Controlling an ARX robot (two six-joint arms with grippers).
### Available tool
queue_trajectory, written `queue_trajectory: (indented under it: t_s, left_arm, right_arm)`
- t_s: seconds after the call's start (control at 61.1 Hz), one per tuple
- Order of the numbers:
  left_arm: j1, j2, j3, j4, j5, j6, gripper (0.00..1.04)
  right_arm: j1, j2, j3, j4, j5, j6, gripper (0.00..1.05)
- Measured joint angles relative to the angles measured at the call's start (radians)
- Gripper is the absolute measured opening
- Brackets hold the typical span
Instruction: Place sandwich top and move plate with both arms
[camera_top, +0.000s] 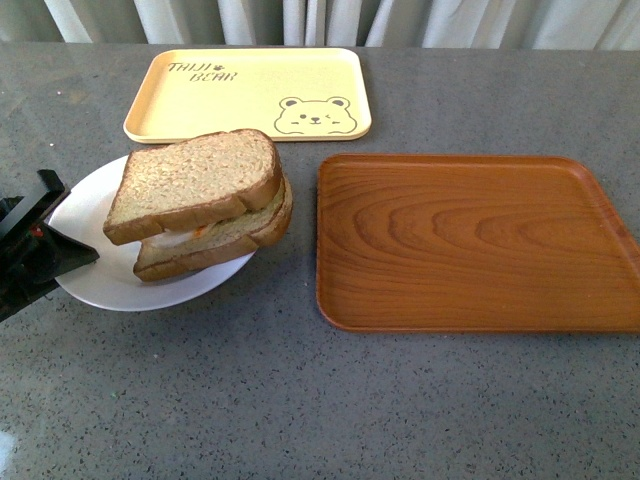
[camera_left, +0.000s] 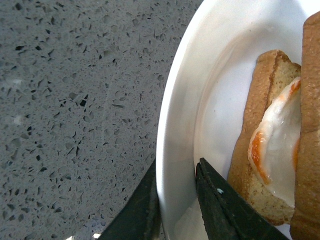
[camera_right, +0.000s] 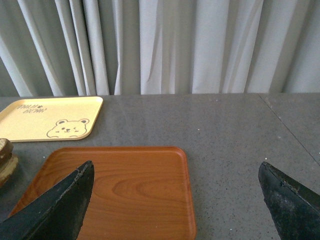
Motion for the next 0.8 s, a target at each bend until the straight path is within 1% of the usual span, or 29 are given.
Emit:
queue_trajectory:
  t_s: [0.065, 0.131, 0.213, 0.425, 0.801]
  left_arm:
    - [0.006, -0.002, 0.0, 0.005, 0.031, -0.04, 0.11]
    - [0.014, -0.008, 0.0, 0.019, 0.066, -0.076, 0.06]
    - [0.023, -0.015, -0.003, 0.035, 0.099, -0.1, 0.04]
    - [0.04, -0.029, -0.024, 0.068, 0.158, -0.163, 0.03]
    - [0.055, -0.05, -0.056, 0.108, 0.209, -0.223, 0.03]
  right_arm:
    - [0.0, 0.0, 0.0, 0.0, 0.0, 0.0, 0.96]
    - [0.0, 0.0, 0.0, 0.0, 0.0, 0.0, 0.96]
    - [0.0, 0.0, 0.0, 0.0, 0.0, 0.0, 0.96]
    - [0.0, 0.0, 0.0, 0.0, 0.0, 0.0, 0.96]
    - [0.0, 0.0, 0.0, 0.0, 0.0, 0.0, 0.96]
